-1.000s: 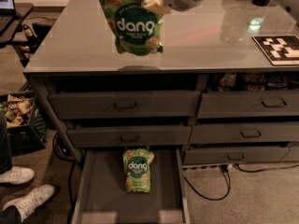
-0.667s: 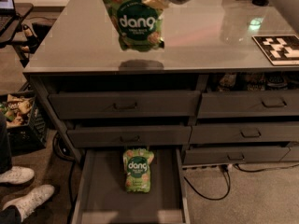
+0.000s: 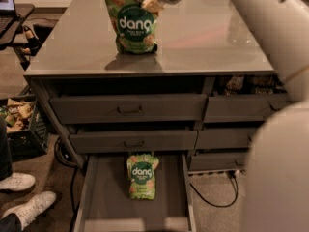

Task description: Pick green rice chip bag from bottom drawer and place on counter

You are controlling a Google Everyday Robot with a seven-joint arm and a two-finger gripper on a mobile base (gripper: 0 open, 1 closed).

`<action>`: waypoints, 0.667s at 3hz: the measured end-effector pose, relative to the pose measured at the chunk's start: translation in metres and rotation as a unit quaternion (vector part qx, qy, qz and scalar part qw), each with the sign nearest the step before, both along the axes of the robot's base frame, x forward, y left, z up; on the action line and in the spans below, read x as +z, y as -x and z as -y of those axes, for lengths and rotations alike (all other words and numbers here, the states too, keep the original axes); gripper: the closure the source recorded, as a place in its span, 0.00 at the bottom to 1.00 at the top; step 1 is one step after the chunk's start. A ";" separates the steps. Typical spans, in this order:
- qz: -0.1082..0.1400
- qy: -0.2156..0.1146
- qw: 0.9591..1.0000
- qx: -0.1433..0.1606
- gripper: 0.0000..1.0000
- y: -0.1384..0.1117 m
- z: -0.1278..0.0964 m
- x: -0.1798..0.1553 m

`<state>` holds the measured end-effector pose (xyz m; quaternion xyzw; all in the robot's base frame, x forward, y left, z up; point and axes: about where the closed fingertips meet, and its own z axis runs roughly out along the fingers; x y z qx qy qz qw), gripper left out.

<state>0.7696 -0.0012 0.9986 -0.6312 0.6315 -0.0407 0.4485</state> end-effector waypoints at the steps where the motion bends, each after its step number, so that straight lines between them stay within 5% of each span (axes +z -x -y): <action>1: -0.013 0.011 1.000 0.005 1.00 -0.026 -0.009 -0.010; 2: -0.026 0.010 1.000 0.000 1.00 -0.050 -0.014 -0.023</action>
Offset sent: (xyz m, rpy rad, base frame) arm 0.0941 0.0131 -0.0228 -0.0142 0.0773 -0.0226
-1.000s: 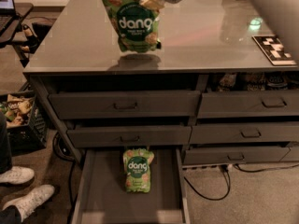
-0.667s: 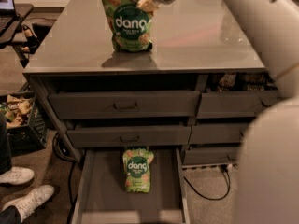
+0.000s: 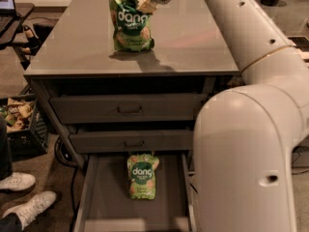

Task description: Pick green rice chip bag from bottom drawer and place on counter

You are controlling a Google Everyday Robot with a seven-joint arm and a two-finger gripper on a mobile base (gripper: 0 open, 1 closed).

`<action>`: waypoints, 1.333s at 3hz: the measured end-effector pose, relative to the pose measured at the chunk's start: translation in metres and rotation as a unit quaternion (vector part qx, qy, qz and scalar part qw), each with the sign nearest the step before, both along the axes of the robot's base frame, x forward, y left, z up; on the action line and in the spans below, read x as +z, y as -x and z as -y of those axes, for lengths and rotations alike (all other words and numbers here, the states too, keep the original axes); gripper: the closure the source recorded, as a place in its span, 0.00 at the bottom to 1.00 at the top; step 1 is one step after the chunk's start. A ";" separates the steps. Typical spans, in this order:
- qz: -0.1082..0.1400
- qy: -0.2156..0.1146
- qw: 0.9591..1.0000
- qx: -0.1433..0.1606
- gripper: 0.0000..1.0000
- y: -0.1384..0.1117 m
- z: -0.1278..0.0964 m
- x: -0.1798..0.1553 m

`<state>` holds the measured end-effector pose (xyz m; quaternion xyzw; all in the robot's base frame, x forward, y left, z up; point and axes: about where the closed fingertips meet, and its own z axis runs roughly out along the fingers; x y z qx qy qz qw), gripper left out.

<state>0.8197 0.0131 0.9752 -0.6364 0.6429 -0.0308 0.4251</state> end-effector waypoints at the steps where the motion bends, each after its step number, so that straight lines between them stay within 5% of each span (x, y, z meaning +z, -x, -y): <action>1: 0.005 -0.004 1.000 -0.003 0.82 -0.004 0.002 0.004; 4: 0.004 -0.003 1.000 -0.003 0.13 -0.004 0.002 0.004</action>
Offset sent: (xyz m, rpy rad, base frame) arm 0.0040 -0.0021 0.0042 0.0070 -0.0091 -0.0059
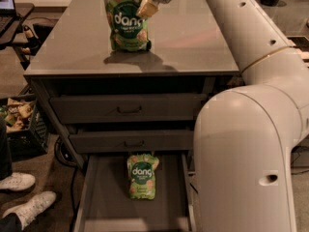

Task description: Pick green rice chip bag from bottom drawer and place on counter

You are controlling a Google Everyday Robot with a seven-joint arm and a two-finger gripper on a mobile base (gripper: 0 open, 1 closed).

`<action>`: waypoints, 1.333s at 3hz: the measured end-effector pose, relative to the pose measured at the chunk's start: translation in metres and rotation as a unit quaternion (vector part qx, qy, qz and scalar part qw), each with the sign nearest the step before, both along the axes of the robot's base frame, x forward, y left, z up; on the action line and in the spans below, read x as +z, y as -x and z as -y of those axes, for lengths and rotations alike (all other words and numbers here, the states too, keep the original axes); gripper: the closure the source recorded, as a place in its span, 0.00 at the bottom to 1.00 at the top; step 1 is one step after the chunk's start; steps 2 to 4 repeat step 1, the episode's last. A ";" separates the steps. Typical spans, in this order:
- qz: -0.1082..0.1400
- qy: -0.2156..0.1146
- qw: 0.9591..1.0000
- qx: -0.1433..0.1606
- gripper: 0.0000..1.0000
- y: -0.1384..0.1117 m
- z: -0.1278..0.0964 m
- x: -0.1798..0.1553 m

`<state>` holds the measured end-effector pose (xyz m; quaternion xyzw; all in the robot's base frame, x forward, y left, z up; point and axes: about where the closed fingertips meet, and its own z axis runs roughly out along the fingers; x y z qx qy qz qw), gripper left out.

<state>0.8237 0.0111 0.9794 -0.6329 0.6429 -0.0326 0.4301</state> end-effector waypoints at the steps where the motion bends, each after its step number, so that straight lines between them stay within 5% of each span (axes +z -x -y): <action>1: 0.000 0.000 1.000 0.000 0.00 0.000 0.000 0.000; 4: 0.000 0.000 1.000 0.000 0.00 0.000 0.000 0.000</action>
Offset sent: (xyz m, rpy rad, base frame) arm 0.0000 0.0000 0.0000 0.0000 0.0000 0.0000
